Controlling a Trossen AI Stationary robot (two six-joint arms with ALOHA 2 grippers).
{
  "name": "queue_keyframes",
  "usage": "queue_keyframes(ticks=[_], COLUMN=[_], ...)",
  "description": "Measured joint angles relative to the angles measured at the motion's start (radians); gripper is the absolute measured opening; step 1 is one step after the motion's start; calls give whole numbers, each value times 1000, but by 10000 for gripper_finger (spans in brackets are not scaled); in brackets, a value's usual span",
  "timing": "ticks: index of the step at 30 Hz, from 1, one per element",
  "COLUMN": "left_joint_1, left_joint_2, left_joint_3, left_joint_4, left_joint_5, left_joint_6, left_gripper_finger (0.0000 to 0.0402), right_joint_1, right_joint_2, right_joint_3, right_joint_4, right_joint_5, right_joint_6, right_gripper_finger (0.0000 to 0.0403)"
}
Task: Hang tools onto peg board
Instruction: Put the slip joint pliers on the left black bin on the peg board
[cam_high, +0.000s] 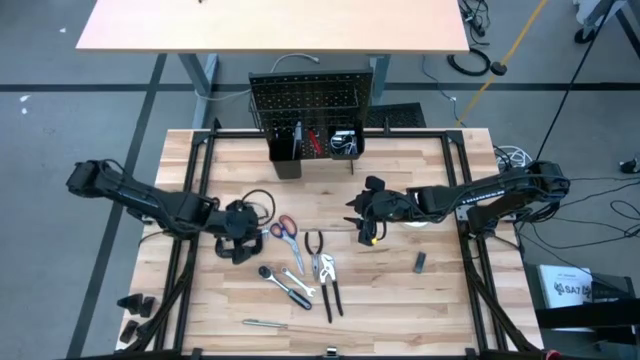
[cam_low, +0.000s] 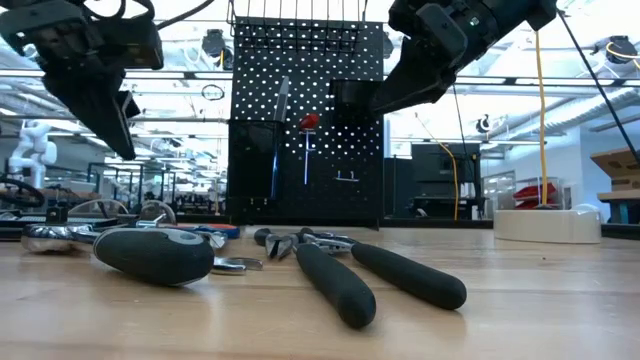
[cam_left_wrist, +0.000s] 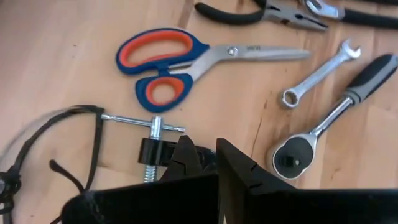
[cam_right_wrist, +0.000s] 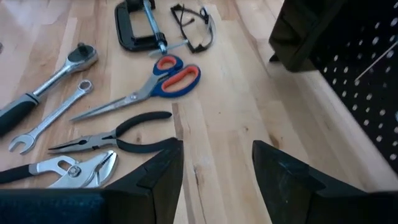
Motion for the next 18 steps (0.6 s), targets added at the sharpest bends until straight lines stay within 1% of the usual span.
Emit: queue_keyframes(ticks=[5, 11, 15, 18], left_joint_1=[-6, -6, -10, -23], left_joint_2=[30, 68, 110, 155], left_joint_3=[0, 0, 0, 0], left_joint_4=[51, 143, 228, 308], left_joint_5=[1, 34, 43, 43], left_joint_6=[94, 105, 110, 186], left_gripper_finger=[0, 3, 28, 55], right_joint_1=[3, 3, 3, 3], right_joint_2=[52, 121, 122, 115], right_joint_3=[0, -1, -1, -1], right_joint_4=[-28, -43, 0, 65], right_joint_5=[0, -1, -1, -8], right_joint_6=[25, -7, -45, -49], right_gripper_finger=[185, 185, 185, 185])
